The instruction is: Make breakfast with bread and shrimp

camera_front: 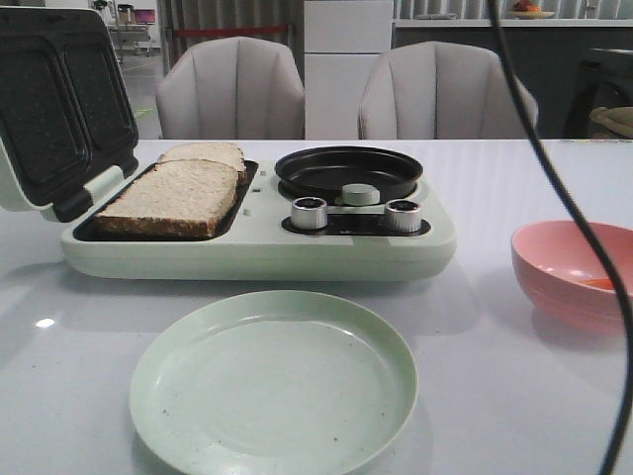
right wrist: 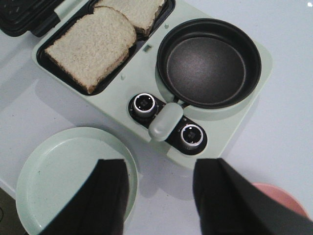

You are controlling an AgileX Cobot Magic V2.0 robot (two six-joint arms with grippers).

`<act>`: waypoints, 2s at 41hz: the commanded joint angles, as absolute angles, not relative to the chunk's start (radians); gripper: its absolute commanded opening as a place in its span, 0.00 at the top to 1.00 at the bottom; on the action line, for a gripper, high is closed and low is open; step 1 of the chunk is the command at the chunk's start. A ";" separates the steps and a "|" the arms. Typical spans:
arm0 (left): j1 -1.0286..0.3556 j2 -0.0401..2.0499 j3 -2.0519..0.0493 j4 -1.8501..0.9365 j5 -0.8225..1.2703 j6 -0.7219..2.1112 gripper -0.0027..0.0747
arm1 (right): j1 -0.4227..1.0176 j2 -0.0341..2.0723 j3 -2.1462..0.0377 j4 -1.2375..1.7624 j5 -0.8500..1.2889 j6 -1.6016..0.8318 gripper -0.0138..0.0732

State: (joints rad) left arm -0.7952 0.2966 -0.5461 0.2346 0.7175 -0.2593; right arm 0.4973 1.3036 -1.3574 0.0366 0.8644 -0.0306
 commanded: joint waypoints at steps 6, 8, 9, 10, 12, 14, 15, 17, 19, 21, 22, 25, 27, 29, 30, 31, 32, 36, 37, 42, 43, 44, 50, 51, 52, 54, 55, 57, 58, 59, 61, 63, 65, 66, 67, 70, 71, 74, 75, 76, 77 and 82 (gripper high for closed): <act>-0.803 0.306 -0.575 0.271 0.637 -0.259 0.40 | 0.496 1.036 -1.088 0.042 0.642 -0.027 0.34; -0.803 0.308 -0.575 0.271 0.639 -0.259 0.40 | 0.496 0.982 -1.018 0.042 0.613 -0.028 0.34; -0.803 0.313 -0.575 0.271 0.642 -0.259 0.40 | 0.496 0.963 -0.994 0.042 0.601 -0.028 0.34; -0.803 0.319 -0.575 0.271 0.644 -0.259 0.40 | 0.496 0.944 -0.963 0.042 0.591 -0.028 0.34; -0.803 0.336 -0.575 0.271 0.651 -0.259 0.40 | 0.496 0.903 -0.909 0.038 0.566 -0.028 0.34; -0.803 0.356 -0.575 0.271 0.661 -0.259 0.40 | 0.496 0.873 -0.870 0.038 0.549 -0.028 0.34; -0.803 0.372 -0.579 0.273 0.674 -0.259 0.40 | 0.496 0.859 -0.856 0.038 0.540 -0.028 0.34; -0.803 0.407 -0.590 0.281 0.706 -0.248 0.40 | 0.496 0.841 -0.833 0.038 0.528 -0.028 0.34; -0.803 0.452 -0.612 0.302 0.752 -0.245 0.40 | 0.496 0.831 -0.820 0.038 0.526 -0.028 0.34; -0.803 0.502 -0.647 0.322 0.795 -0.245 0.40 | 0.496 0.830 -0.817 0.038 0.528 -0.028 0.34; -0.803 0.534 -0.671 0.336 0.833 -0.245 0.40 | 0.496 0.830 -0.817 0.038 0.529 -0.028 0.34; -0.803 0.622 -0.750 0.350 0.923 -0.245 0.40 | 0.496 0.831 -0.817 0.038 0.530 -0.028 0.34; -0.803 0.680 -0.801 0.350 0.990 -0.245 0.40 | 0.496 0.836 -0.817 0.038 0.530 -0.028 0.34; -0.801 0.731 -0.845 0.351 1.057 -0.255 0.40 | 0.496 0.837 -0.817 0.038 0.530 -0.028 0.34; -0.801 0.757 -0.865 0.351 1.083 -0.263 0.40 | 0.496 0.837 -0.817 0.038 0.530 -0.028 0.34; -0.799 0.793 -0.892 0.357 1.106 -0.271 0.40 | 0.496 0.837 -0.817 0.038 0.530 -0.028 0.34; -0.799 0.837 -0.922 0.369 1.145 -0.280 0.42 | 0.496 0.837 -0.817 0.038 0.530 -0.028 0.34; -0.780 0.940 -0.991 0.404 1.211 -0.323 0.50 | 0.496 0.837 -0.817 0.038 0.530 -0.028 0.34; -0.768 0.962 -1.004 0.404 1.216 -0.323 0.52 | 0.496 0.837 -0.817 0.038 0.530 -0.028 0.34; -0.645 1.066 -1.074 0.388 1.215 -0.321 0.63 | 0.496 0.837 -0.817 0.038 0.530 -0.028 0.34; -0.620 1.079 -1.083 0.378 1.215 -0.311 0.65 | 0.496 0.837 -0.817 0.038 0.530 -0.028 0.34; -0.594 1.090 -1.092 0.365 1.212 -0.295 0.67 | 0.496 0.837 -0.817 0.038 0.530 -0.028 0.34; -0.390 1.133 -1.131 0.216 1.147 -0.164 0.72 | 0.496 0.837 -0.817 0.038 0.530 -0.028 0.34; -0.349 1.139 -1.133 0.185 1.131 -0.135 0.73 | 0.496 0.837 -0.817 0.038 0.530 -0.028 0.34; -0.319 1.139 -1.133 0.161 1.119 -0.112 0.74 | 0.496 0.837 -0.817 0.038 0.530 -0.028 0.34; -0.247 1.143 -1.133 0.114 1.091 -0.079 0.77 | 0.496 0.837 -0.817 0.038 0.530 -0.028 0.34; -0.216 1.145 -1.133 0.094 1.080 -0.062 0.78 | 0.496 0.837 -0.817 0.038 0.530 -0.028 0.34; -0.146 1.149 -1.133 0.052 1.054 -0.024 0.81 | 0.496 0.837 -0.817 0.038 0.530 -0.028 0.34; -0.106 1.155 -1.134 0.029 1.042 0.000 0.82 | 0.496 0.837 -0.817 0.038 0.530 -0.028 0.34; -0.067 1.160 -1.134 0.006 1.028 0.019 0.83 | 0.496 0.837 -0.817 0.038 0.530 -0.028 0.34; -0.008 1.172 -1.134 -0.033 1.008 0.047 0.84 | 0.496 0.837 -0.817 0.038 0.530 -0.028 0.34; 0.056 1.190 -1.135 -0.091 0.984 0.098 0.84 | 0.496 0.837 -0.817 0.038 0.530 -0.028 0.34; 0.117 1.210 -1.135 -0.162 0.955 0.147 0.84 | 0.496 0.837 -0.817 0.038 0.530 -0.028 0.34; 0.141 1.220 -1.137 -0.196 0.943 0.171 0.84 | 0.496 0.837 -0.817 0.038 0.530 -0.028 0.34; 0.173 1.235 -1.137 -0.240 0.930 0.198 0.84 | 0.496 0.837 -0.817 0.038 0.530 -0.028 0.34; 0.242 1.280 -1.149 -0.356 0.909 0.268 0.84 | 0.496 0.837 -0.817 0.038 0.530 -0.028 0.34; 0.259 1.299 -1.156 -0.389 0.902 0.286 0.84 | 0.496 0.837 -0.817 0.038 0.530 -0.028 0.34; 0.304 1.348 -1.181 -0.488 0.869 0.337 0.84 | 0.496 0.837 -0.817 0.038 0.530 -0.028 0.34; 0.313 1.367 -1.188 -0.511 0.851 0.345 0.84 | 0.496 0.837 -0.817 0.038 0.530 -0.028 0.34; 0.317 1.381 -1.198 -0.524 0.837 0.356 0.84 | 0.496 0.837 -0.817 0.038 0.530 -0.028 0.34; 0.318 1.399 -1.205 -0.527 0.814 0.359 0.84 | 0.496 0.837 -0.817 0.038 0.530 -0.028 0.34; 0.318 1.471 -1.248 -0.534 0.722 0.359 0.84 | 0.496 0.837 -0.817 0.038 0.530 -0.028 0.34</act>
State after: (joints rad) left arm 0.3137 1.4574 -1.1888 -0.4740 0.8296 0.3453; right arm 0.4973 0.8417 -0.7906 0.0389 0.6087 -0.0286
